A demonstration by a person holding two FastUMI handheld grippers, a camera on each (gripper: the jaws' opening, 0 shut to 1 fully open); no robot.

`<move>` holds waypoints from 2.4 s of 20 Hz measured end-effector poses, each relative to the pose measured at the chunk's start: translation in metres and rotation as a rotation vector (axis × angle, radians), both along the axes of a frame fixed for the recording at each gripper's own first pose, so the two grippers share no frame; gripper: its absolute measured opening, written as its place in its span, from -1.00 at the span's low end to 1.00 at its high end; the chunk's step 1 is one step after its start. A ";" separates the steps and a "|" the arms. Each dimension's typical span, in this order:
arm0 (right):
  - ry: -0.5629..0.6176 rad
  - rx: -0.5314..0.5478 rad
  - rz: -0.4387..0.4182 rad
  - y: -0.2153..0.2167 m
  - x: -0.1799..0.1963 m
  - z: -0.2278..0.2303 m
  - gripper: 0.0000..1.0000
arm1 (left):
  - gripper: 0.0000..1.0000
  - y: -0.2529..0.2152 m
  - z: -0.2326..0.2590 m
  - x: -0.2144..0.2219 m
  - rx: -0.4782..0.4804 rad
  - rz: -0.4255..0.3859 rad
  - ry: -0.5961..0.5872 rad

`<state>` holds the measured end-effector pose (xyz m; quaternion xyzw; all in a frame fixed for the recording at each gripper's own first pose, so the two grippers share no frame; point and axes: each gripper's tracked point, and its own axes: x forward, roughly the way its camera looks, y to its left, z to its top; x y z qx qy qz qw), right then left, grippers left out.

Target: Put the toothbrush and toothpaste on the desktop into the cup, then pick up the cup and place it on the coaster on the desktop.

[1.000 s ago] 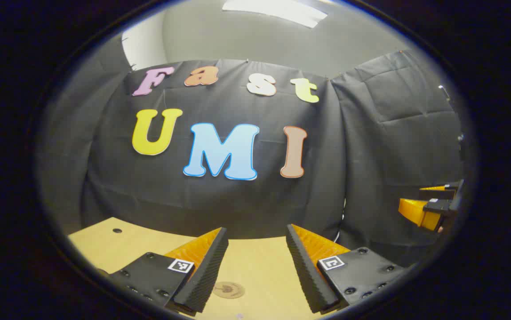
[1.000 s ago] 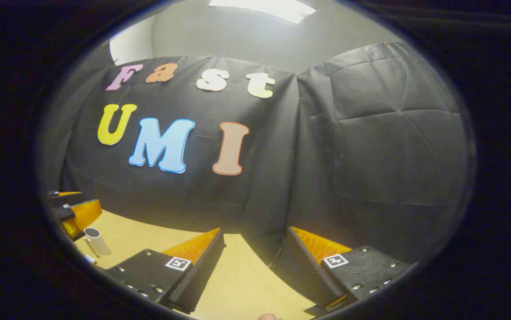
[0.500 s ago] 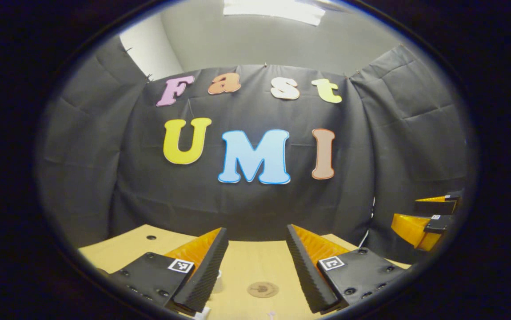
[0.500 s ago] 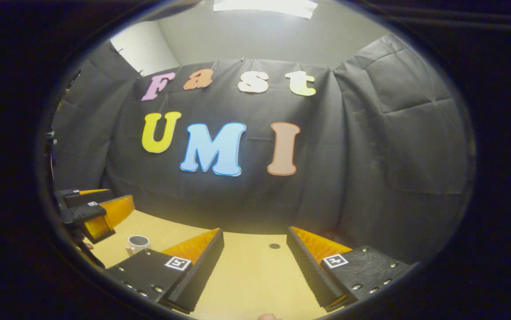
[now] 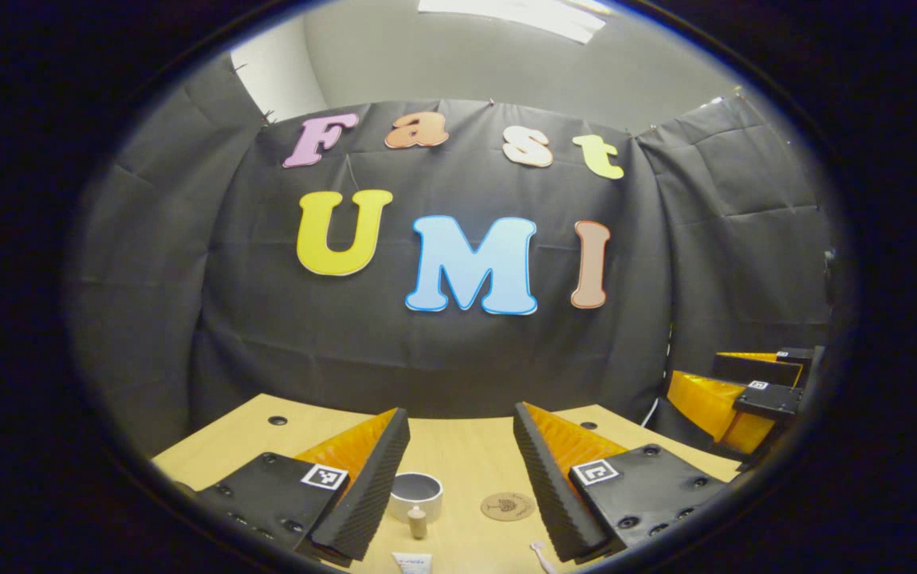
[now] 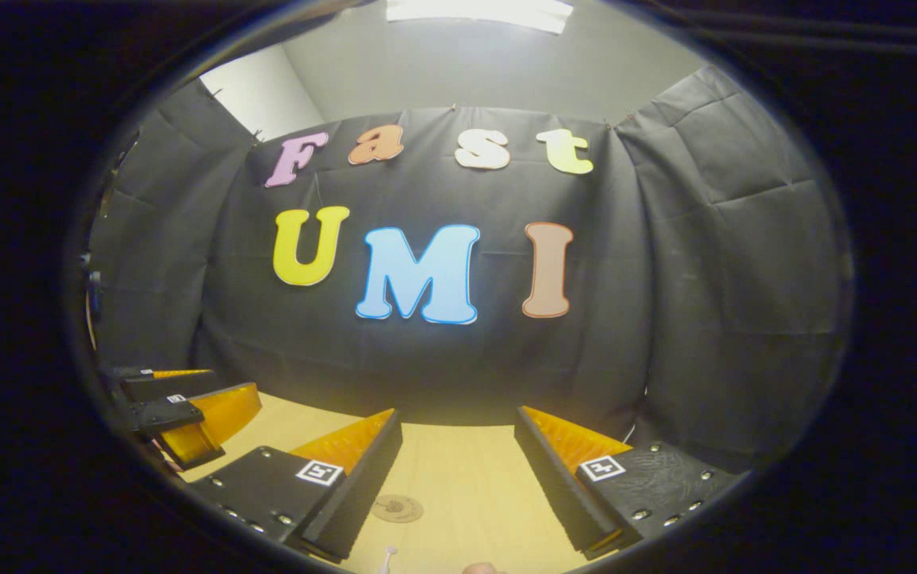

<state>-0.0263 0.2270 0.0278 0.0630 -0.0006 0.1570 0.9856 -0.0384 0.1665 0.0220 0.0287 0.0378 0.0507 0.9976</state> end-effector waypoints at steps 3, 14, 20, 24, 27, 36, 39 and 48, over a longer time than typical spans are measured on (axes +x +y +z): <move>0.019 -0.003 0.020 0.009 0.002 -0.002 0.84 | 0.76 0.005 -0.003 0.002 -0.005 0.012 0.007; 0.589 -0.038 0.246 0.073 -0.040 -0.127 0.85 | 0.76 0.033 -0.129 -0.020 -0.019 0.048 0.430; 0.868 -0.127 0.286 0.082 -0.067 -0.195 0.89 | 0.76 0.048 -0.203 -0.050 -0.102 0.090 0.727; 1.043 -0.153 0.311 0.090 -0.080 -0.228 0.90 | 0.73 0.057 -0.247 -0.079 -0.156 0.137 0.941; 1.159 -0.180 0.325 0.092 -0.098 -0.256 0.89 | 0.77 0.058 -0.276 -0.098 -0.185 0.155 1.096; 1.332 -0.296 0.375 0.095 -0.115 -0.296 0.92 | 0.78 0.053 -0.319 -0.119 -0.270 0.189 1.307; 1.353 -0.302 0.374 0.100 -0.115 -0.301 0.60 | 0.79 0.054 -0.327 -0.120 -0.281 0.201 1.333; 1.370 -0.397 0.349 0.085 -0.107 -0.309 0.08 | 0.24 0.069 -0.331 -0.118 -0.243 0.269 1.347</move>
